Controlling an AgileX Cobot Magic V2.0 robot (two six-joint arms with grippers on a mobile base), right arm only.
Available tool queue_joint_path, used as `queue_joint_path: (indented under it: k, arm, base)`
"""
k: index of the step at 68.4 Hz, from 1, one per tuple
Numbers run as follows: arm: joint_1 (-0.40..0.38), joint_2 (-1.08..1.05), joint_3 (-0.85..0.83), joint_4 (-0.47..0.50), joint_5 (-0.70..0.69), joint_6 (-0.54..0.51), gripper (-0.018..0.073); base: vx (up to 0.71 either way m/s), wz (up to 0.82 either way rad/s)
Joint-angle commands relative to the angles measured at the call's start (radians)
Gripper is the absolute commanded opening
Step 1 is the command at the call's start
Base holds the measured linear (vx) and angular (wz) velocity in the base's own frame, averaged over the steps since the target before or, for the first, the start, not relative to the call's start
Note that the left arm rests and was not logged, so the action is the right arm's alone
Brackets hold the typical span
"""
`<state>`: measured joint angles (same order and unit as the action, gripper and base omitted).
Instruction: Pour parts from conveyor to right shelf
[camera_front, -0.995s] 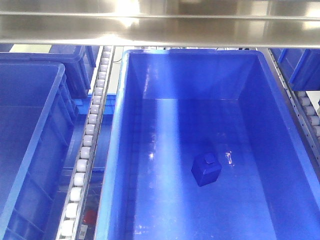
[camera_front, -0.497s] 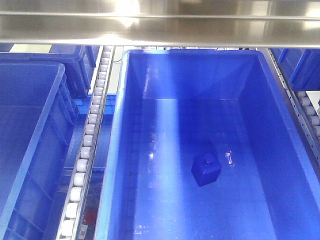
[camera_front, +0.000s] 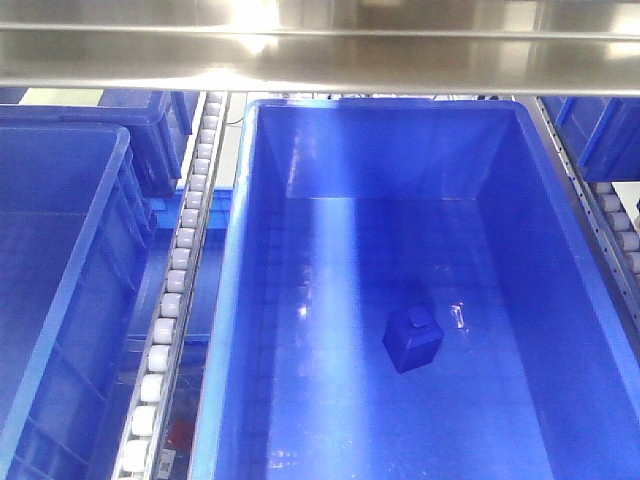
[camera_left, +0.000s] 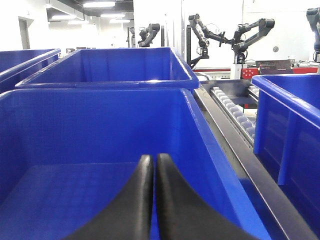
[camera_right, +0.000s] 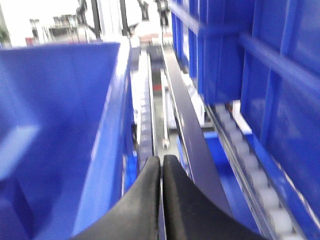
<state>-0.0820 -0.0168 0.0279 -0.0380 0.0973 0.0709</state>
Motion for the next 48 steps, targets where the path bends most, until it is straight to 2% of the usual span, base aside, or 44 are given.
queue_joint_path:
  k: [1,13,48]
  arm:
    - [-0.006,-0.011,0.004,-0.003,-0.097,-0.009,-0.0009]
    - [-0.006,-0.011,0.004,-0.003,-0.109,-0.042,-0.0009]
    - [-0.006,-0.011,0.004,0.017,-0.109,-0.042,-0.0009]
  base:
    - [0.0,0.0]
    - [0.0,0.0]
    - [0.0,0.0]
